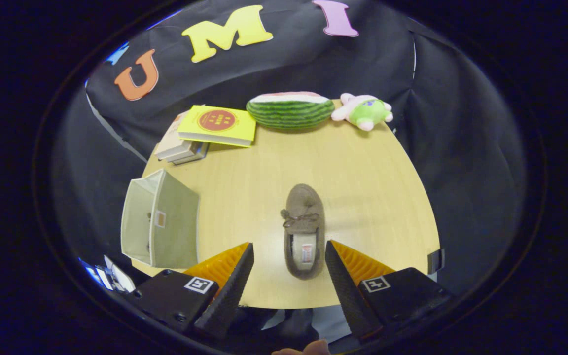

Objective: Open the storage box then place both shoes into the box .Put the left shoe in first, then the right shoe, with the right side of both shoes facing outward in a uniform manner.

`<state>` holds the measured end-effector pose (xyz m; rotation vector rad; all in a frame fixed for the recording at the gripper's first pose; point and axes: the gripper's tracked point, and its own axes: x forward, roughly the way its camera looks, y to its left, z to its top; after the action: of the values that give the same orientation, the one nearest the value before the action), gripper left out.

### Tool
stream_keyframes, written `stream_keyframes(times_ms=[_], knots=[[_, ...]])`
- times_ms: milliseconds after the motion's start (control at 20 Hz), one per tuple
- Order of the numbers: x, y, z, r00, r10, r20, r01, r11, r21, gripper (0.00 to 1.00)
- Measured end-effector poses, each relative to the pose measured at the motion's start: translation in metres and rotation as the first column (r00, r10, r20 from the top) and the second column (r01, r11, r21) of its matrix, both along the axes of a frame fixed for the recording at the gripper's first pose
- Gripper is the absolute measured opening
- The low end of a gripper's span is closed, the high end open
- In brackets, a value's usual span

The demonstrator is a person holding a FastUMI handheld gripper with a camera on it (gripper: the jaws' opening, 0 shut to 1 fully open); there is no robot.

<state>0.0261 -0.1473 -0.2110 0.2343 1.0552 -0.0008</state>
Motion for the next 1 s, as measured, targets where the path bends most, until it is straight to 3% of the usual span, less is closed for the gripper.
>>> stream_keyframes(times_ms=[300, 550, 1000], knots=[[0.008, -0.024, -0.058, 0.991, 0.041, -0.129, -0.038, 0.999, 0.025, 0.94], [0.012, -0.019, -0.102, 0.967, 0.051, -0.25, -0.022, 0.993, 0.115, 0.94], [0.018, -0.014, -0.146, 0.941, 0.116, -0.318, -0.075, 0.987, 0.139, 0.87]])
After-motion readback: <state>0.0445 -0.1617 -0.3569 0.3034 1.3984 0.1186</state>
